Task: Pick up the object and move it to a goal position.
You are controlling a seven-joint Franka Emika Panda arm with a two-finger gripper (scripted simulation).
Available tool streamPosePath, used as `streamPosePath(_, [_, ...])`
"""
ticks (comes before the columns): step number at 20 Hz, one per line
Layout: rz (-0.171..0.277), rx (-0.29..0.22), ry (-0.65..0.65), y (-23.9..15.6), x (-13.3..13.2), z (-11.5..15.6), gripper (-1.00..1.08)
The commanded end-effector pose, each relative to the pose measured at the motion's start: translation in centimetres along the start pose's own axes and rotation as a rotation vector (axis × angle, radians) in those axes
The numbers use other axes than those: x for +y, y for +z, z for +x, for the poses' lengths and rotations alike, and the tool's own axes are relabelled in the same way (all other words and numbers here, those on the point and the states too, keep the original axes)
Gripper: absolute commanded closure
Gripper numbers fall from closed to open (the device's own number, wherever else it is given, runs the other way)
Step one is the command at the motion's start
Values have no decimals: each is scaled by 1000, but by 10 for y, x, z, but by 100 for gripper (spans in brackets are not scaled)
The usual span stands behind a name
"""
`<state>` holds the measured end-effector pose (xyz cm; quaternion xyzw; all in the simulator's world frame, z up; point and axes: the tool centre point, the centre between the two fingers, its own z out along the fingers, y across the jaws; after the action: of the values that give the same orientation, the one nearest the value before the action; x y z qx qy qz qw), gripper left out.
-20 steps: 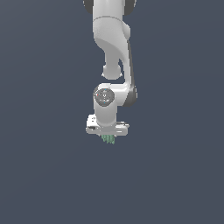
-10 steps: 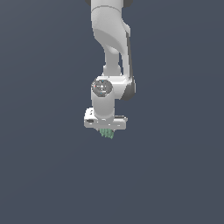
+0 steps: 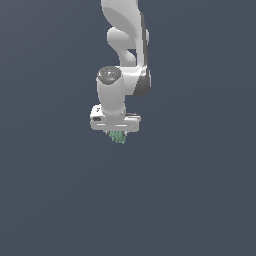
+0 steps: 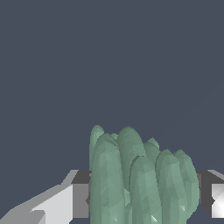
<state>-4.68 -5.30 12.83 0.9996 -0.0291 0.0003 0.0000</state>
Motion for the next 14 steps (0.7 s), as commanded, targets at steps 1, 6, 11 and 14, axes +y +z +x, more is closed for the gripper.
streamPosePath(1, [0,0,0,-16,7,-14,108])
streamPosePath(6, [1,0,0,-47,20,-42,108])
streamPosePath(11, [1,0,0,-76,33,-67,108])
streamPosePath(14, [1,0,0,-90,39,-78,108])
